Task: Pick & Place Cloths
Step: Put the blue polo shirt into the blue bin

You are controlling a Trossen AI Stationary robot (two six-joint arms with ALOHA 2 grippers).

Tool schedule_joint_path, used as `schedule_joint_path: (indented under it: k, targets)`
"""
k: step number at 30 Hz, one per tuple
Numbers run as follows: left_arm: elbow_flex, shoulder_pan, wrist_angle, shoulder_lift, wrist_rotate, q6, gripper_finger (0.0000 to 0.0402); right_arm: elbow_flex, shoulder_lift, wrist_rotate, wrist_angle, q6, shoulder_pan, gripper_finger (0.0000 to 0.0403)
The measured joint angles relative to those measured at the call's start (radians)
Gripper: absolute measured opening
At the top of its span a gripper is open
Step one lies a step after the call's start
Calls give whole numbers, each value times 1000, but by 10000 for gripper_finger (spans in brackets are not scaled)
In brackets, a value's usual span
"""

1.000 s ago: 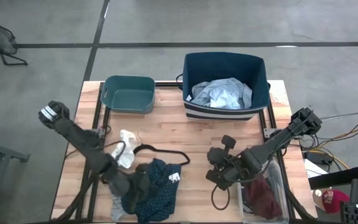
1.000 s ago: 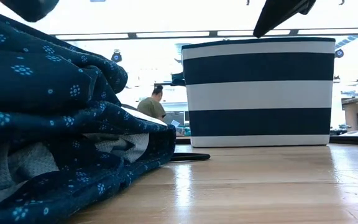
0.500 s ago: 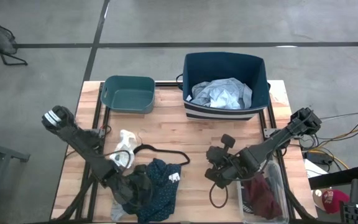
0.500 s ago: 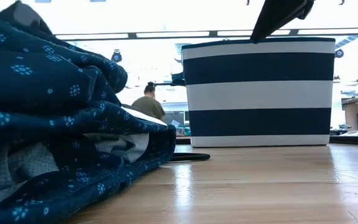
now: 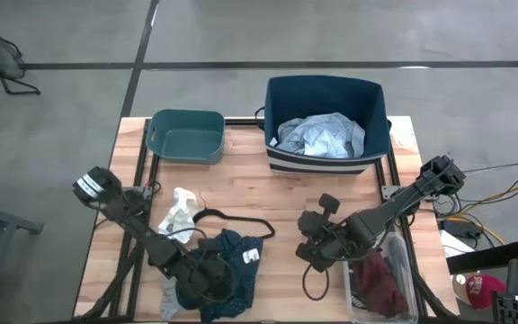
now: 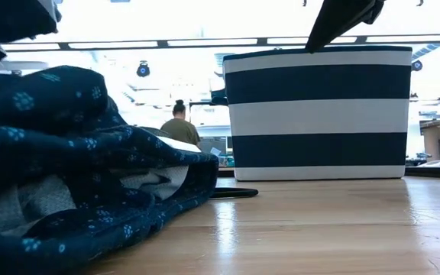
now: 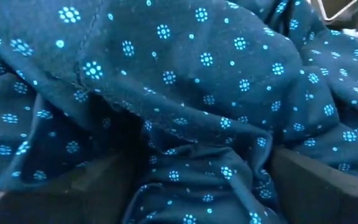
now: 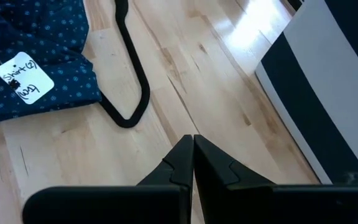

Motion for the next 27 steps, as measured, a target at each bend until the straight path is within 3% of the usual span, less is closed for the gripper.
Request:
schedule_joint_path:
  k: [6, 15, 21, 27]
  targets:
    - [-2, 22, -2, 62, 13, 10, 258, -2, 0, 12, 4, -1, 0, 8]
    - [-25, 74, 36, 88, 96, 68, 40, -8, 0, 27, 13, -13, -4, 8]
    - [-17, 90, 41, 23, 113, 174, 36, -19, 0, 34, 83, -79, -5, 8]
    - [-17, 94, 7, -137, 57, 313, 36, -21, 0, 52, 161, -219, -4, 8]
